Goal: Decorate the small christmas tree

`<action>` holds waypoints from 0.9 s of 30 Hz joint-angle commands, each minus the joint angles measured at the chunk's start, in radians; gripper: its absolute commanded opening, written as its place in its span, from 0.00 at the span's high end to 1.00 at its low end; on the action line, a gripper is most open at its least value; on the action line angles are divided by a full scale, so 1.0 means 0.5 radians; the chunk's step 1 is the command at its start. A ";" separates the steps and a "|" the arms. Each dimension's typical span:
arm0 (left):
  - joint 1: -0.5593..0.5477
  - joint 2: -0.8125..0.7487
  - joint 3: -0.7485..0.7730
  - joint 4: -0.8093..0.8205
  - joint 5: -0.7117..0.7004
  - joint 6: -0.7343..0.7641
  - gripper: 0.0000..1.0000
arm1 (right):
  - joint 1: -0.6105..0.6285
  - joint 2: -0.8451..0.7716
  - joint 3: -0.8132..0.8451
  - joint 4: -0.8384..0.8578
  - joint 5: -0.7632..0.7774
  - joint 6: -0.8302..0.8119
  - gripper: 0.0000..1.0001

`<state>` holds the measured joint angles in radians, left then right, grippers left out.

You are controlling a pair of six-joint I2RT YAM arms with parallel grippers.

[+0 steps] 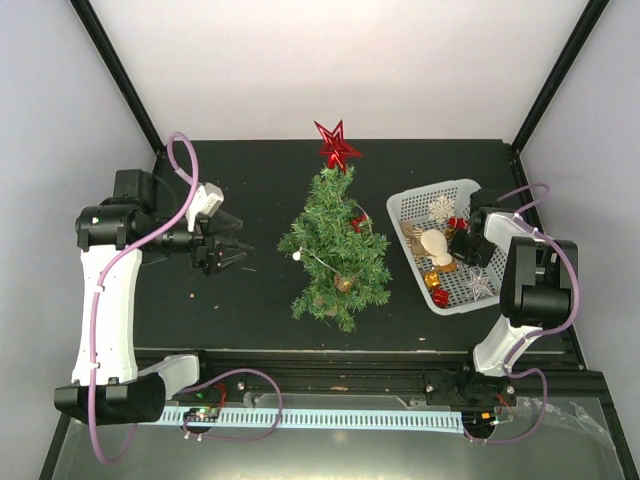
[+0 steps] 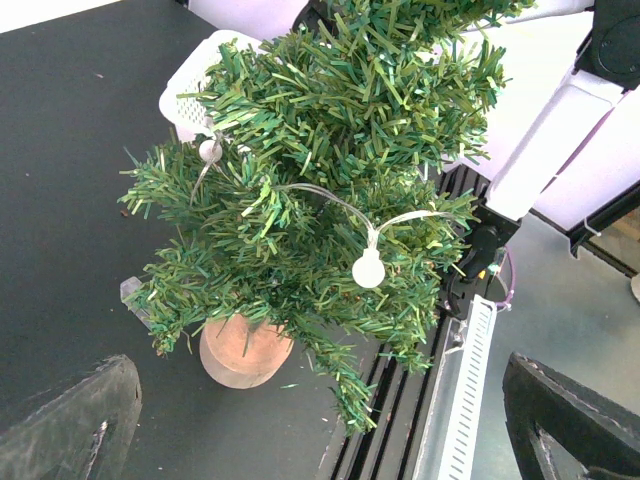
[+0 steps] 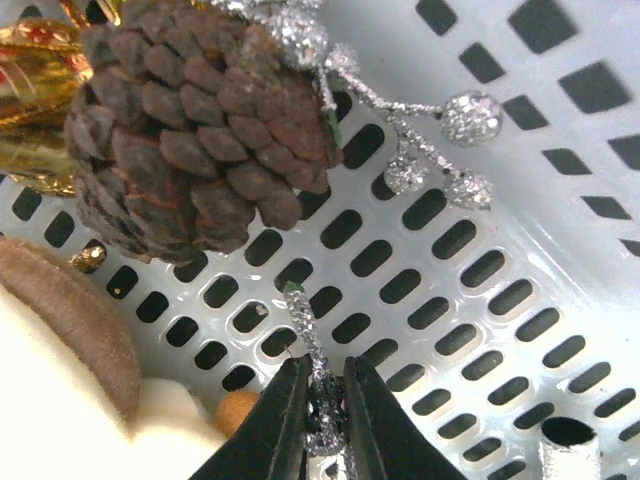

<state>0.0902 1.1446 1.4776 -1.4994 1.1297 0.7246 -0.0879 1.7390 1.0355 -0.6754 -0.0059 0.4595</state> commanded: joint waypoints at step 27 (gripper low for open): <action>-0.089 0.078 0.401 -0.111 -0.064 0.004 0.01 | 0.734 -1.869 -0.104 0.112 -0.696 0.312 0.96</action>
<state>0.0807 1.2045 1.6367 -1.5120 1.1206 0.7048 0.1722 0.9779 1.0145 -0.7666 -0.1303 0.5274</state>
